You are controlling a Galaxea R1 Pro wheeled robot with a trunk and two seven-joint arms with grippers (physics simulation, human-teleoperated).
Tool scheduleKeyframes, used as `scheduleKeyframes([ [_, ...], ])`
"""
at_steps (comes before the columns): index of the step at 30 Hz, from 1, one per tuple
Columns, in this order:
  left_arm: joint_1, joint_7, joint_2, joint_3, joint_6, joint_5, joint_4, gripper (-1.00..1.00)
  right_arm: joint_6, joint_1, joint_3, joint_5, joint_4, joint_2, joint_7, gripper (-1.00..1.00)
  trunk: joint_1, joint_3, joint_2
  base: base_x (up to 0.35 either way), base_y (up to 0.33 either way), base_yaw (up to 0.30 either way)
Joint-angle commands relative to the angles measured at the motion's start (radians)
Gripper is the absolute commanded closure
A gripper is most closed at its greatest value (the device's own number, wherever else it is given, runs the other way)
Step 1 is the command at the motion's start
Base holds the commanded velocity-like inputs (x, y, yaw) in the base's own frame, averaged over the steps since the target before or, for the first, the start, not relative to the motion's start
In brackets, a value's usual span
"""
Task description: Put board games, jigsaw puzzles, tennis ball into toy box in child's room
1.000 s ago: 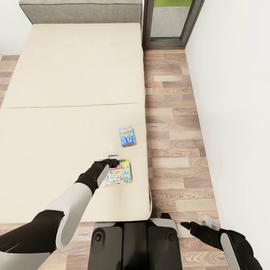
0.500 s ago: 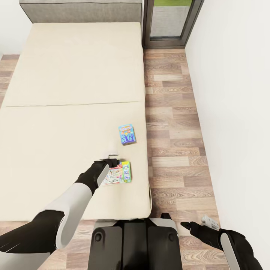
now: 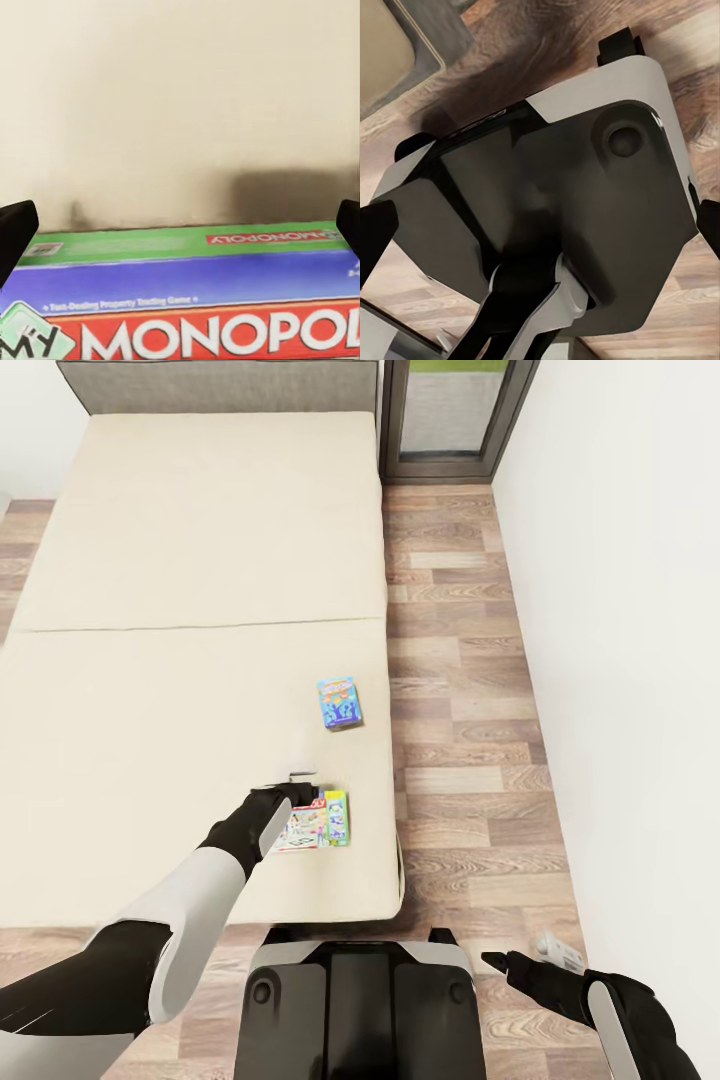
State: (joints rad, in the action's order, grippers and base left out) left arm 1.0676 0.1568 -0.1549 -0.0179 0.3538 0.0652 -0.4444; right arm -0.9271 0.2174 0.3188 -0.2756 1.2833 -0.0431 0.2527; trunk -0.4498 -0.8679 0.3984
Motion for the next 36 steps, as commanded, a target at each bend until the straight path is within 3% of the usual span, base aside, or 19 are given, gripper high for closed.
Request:
scheduleKeyframes([
  [1,0.0,0.006,0.0,-0.002,0.005,0.007,-0.002,-1.0,-0.005,0.0,0.002,0.008,0.001,0.0,0.01,-1.0,0.0,-0.001,0.002,-0.23,0.0,0.0],
  [36,0.0,0.005,0.0,-0.002,-0.014,0.008,-0.002,-1.0,-0.004,0.0,0.002,0.01,-0.001,0.0,0.007,-1.0,0.0,-0.001,0.002,-0.139,0.0,0.0],
])
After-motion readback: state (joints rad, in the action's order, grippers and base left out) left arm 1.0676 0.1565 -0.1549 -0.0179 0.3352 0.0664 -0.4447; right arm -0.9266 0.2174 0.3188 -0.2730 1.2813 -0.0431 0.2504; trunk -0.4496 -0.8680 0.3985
